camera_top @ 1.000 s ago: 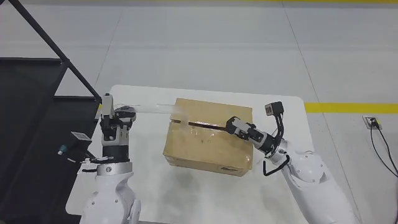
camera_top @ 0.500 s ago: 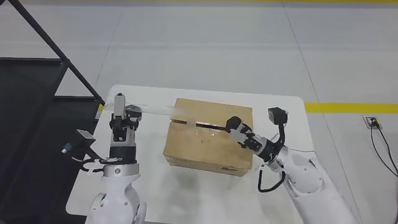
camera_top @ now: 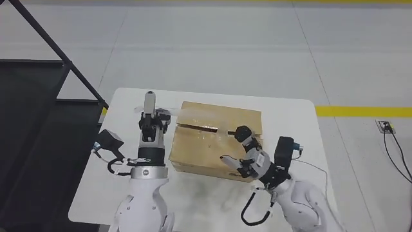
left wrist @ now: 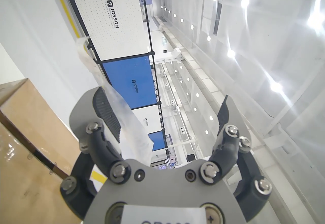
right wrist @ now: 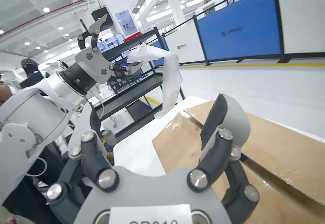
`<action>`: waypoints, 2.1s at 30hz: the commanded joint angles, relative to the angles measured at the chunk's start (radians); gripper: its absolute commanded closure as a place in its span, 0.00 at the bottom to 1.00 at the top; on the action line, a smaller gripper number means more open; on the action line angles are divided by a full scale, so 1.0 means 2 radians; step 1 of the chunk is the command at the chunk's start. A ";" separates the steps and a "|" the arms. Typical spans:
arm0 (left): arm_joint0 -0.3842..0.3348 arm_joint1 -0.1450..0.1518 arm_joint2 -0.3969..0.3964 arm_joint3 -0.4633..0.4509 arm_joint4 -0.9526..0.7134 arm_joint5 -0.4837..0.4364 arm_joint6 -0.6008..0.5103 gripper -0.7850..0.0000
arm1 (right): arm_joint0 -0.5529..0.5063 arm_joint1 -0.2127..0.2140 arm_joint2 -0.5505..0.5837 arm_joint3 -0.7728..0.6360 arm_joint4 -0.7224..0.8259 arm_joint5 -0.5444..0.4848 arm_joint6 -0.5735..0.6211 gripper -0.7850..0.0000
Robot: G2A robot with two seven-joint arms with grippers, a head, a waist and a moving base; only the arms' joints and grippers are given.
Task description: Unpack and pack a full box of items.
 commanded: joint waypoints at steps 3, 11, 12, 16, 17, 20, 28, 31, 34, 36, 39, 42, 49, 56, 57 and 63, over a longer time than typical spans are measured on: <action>-0.006 -0.003 0.006 0.000 -0.009 0.009 0.000 0.00 | -0.010 -0.005 -0.023 -0.001 -0.078 0.056 -0.061 0.64; -0.011 -0.007 0.005 -0.001 -0.017 0.018 -0.007 0.00 | -0.006 -0.015 -0.048 0.011 -0.137 0.133 -0.129 0.67; -0.011 -0.007 0.005 -0.001 -0.017 0.018 -0.008 0.00 | -0.005 -0.016 -0.051 0.013 -0.142 0.140 -0.135 0.72; -0.012 -0.009 0.003 0.000 -0.018 0.019 -0.009 0.00 | 0.000 -0.019 -0.058 0.020 -0.146 0.153 -0.152 1.00; -0.013 -0.009 0.003 0.000 -0.019 0.019 -0.009 0.00 | 0.001 -0.020 -0.059 0.022 -0.145 0.154 -0.153 1.00; -0.012 -0.010 0.002 -0.001 -0.026 0.024 -0.012 0.00 | 0.005 -0.022 -0.058 0.025 -0.141 0.157 -0.154 1.00; -0.014 -0.012 -0.013 0.001 -0.030 0.034 -0.023 0.00 | 0.014 -0.021 -0.027 -0.001 -0.082 0.149 -0.066 1.00; -0.011 -0.012 -0.018 -0.001 -0.031 0.036 -0.026 0.00 | 0.011 -0.020 -0.011 -0.018 -0.069 0.159 -0.036 1.00; -0.006 -0.012 -0.023 -0.003 -0.030 0.037 -0.030 0.00 | 0.007 -0.020 -0.003 -0.032 -0.069 0.172 -0.022 1.00; -0.003 -0.012 -0.027 -0.004 -0.027 0.037 -0.032 0.00 | 0.005 -0.020 0.000 -0.039 -0.071 0.181 -0.017 1.00; 0.004 -0.011 -0.036 -0.005 -0.027 0.037 -0.038 0.00 | 0.003 -0.020 0.003 -0.048 -0.073 0.191 -0.012 1.00; 0.010 -0.011 -0.046 -0.008 -0.028 0.038 -0.042 0.00 | 0.004 -0.021 0.007 -0.054 -0.076 0.203 -0.004 1.00; 0.024 -0.010 -0.076 -0.009 -0.036 0.032 -0.046 0.00 | 0.010 -0.023 0.011 -0.070 -0.070 0.233 0.054 1.00; 0.046 -0.006 -0.132 -0.008 -0.044 0.012 -0.054 0.00 | 0.024 -0.025 0.021 -0.100 -0.042 0.296 0.155 1.00; 0.052 -0.005 -0.141 -0.007 -0.042 0.007 -0.062 0.00 | 0.026 -0.026 0.023 -0.105 -0.032 0.307 0.164 1.00; 0.088 0.003 -0.194 0.005 -0.036 -0.041 -0.123 0.00 | 0.045 -0.032 0.018 -0.129 -0.010 0.359 0.183 1.00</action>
